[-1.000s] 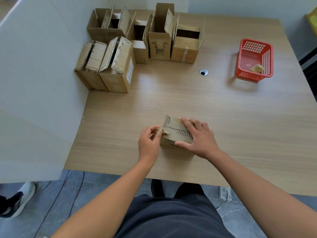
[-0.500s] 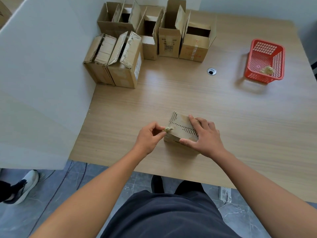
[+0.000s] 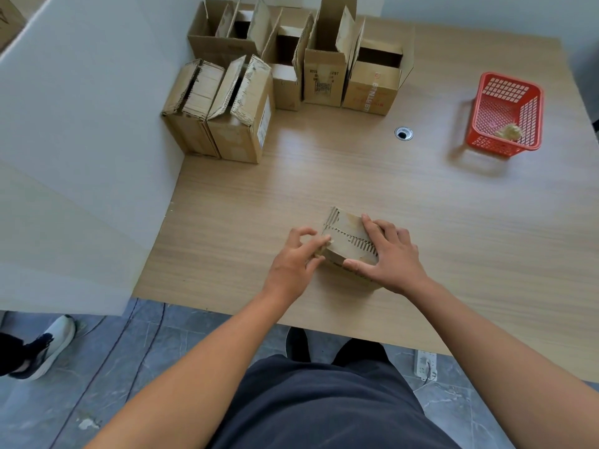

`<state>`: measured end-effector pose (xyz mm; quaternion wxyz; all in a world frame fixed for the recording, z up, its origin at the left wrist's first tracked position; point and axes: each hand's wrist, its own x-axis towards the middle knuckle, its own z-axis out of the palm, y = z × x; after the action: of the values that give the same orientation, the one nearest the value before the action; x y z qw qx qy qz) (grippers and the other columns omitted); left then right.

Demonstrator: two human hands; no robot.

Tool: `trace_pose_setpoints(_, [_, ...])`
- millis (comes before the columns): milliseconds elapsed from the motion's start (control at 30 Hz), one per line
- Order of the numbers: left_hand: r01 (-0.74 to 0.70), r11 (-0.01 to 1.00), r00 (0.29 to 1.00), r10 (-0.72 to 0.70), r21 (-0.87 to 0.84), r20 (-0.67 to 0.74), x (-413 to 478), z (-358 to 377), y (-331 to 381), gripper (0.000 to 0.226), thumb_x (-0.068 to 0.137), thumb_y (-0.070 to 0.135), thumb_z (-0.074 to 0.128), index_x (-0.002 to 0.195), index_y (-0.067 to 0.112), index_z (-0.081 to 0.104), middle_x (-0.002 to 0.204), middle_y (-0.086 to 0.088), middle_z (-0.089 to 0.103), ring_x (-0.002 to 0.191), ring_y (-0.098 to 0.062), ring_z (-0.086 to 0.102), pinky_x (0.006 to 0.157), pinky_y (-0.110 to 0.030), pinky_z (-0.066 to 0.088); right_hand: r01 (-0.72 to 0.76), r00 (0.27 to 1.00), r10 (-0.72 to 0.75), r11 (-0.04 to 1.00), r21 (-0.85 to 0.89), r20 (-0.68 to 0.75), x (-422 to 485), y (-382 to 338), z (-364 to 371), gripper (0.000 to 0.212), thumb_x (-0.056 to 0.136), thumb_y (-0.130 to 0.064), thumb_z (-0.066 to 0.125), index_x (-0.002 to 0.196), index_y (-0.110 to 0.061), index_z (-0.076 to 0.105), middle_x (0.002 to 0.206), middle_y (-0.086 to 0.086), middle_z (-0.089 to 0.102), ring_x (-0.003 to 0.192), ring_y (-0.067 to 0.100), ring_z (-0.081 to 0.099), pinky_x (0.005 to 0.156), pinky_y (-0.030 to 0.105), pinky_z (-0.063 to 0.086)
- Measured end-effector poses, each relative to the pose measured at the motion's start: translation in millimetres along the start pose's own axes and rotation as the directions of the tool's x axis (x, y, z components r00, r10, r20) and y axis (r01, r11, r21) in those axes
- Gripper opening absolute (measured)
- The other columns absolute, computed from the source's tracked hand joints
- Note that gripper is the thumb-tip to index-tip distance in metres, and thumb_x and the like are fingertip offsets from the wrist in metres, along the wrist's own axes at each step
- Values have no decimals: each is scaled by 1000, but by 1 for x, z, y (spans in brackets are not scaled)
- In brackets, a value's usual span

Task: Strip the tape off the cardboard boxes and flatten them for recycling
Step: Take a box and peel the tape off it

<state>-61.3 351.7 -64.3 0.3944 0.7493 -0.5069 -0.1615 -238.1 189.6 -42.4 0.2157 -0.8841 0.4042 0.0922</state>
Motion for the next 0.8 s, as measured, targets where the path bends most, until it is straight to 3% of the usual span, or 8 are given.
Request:
trace_pose_setpoints(67, [-35,999,999,34,-18,-16,2,0,-5,40,85,7,79,122,20,70,118,5,56,83,-4,59,77,-28,59,38,998,-37,999,-12,60,1,5,-4,111,74,-91,48,159,-47,-8,158,-10,16,142,25,18,112,53,31])
trace_pose_setpoints(133, [82,980,995,-92,-182,-46,0,3,-6,37,82,9,82,112,27,70,111,9,59,87,-6,66,81,-30,60,57,995,-56,998,-18,86,1,8,-5,112,75,-87,51,159,-47,-12,158,-11,13,142,26,17,112,52,31])
trace_pose_setpoints(233, [276,834,935,-348,-478,-66,-2,16,5,39,80,7,85,101,35,68,112,5,61,93,-11,72,87,-36,61,27,998,-28,1000,3,58,-1,5,-2,111,78,-84,56,158,-48,-11,158,-9,14,139,26,19,113,52,32])
trace_pose_setpoints(333, [305,694,895,-443,-652,-53,-6,26,12,38,80,7,85,106,30,71,119,0,62,99,-17,73,89,-38,61,-12,1000,12,1000,15,9,-5,0,4,105,77,-84,55,157,-52,-6,156,-8,19,135,28,24,111,52,35])
trace_pose_setpoints(467, [355,592,869,-494,-724,22,-11,27,17,29,90,31,75,118,40,70,130,2,53,116,-15,64,101,-31,54,-38,998,40,999,33,-50,-14,-3,8,94,77,-85,52,153,-61,3,154,-6,21,133,29,26,108,52,37])
trace_pose_setpoints(633, [390,467,791,-612,-794,29,-3,34,27,27,95,10,69,110,32,67,118,-4,70,113,-22,67,102,-43,54,-84,990,84,996,2,-115,-23,-7,14,96,73,-90,47,155,-59,9,147,-4,28,127,30,34,101,50,44])
trace_pose_setpoints(700, [394,520,812,-583,-758,21,3,30,24,34,93,9,72,113,32,58,115,0,68,106,-12,68,97,-34,56,-120,984,121,993,19,-133,-26,-8,16,96,72,-89,48,155,-58,12,145,-4,32,124,30,37,99,50,46])
trace_pose_setpoints(800, [380,815,891,-450,-437,-65,11,25,18,34,90,14,75,118,31,65,109,12,65,100,0,62,90,-19,51,-161,974,169,985,66,-151,-31,-10,18,97,71,-89,49,155,-57,14,143,-4,34,121,28,38,95,47,47])
